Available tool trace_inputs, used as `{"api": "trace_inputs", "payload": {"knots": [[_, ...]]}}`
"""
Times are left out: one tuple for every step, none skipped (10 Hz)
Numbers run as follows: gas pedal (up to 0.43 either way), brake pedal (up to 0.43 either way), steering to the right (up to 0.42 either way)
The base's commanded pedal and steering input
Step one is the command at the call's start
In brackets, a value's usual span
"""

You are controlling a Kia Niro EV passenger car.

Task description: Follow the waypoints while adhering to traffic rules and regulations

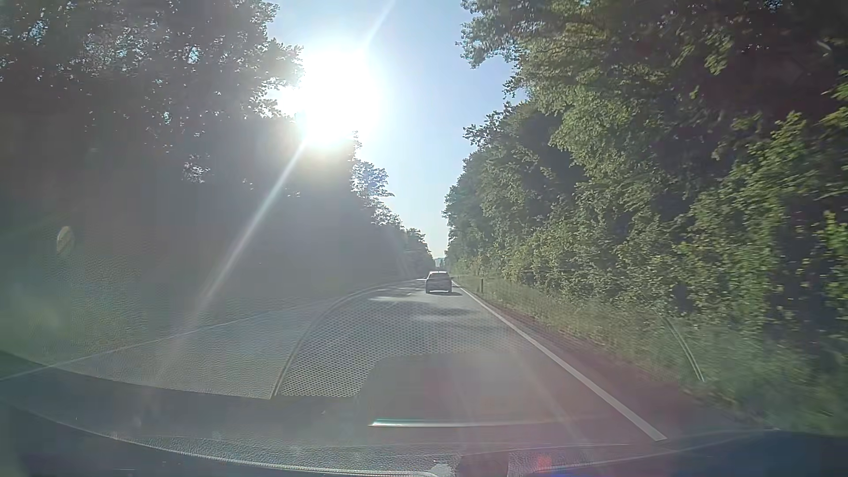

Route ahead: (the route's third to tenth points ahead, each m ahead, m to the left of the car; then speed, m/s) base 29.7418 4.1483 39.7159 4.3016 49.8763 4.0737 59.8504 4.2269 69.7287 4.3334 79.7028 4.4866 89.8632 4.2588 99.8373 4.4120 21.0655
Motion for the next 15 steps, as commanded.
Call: {"api": "trace_inputs", "payload": {"knots": [[0.138, 0.0, 0.001], [0.157, 0.0, 0.001], [0.169, 0.0, 0.001], [0.169, 0.0, 0.001], [0.169, 0.0, 0.001], [0.177, 0.0, 0.001], [0.177, 0.0, 0.001], [0.177, 0.0, 0.001], [0.177, 0.0, 0.001], [0.177, 0.0, 0.001], [0.177, 0.0, 0.001], [0.177, 0.0, 0.001], [0.177, 0.0, 0.001], [0.177, 0.0, 0.001], [0.177, 0.0, 0.001]]}}
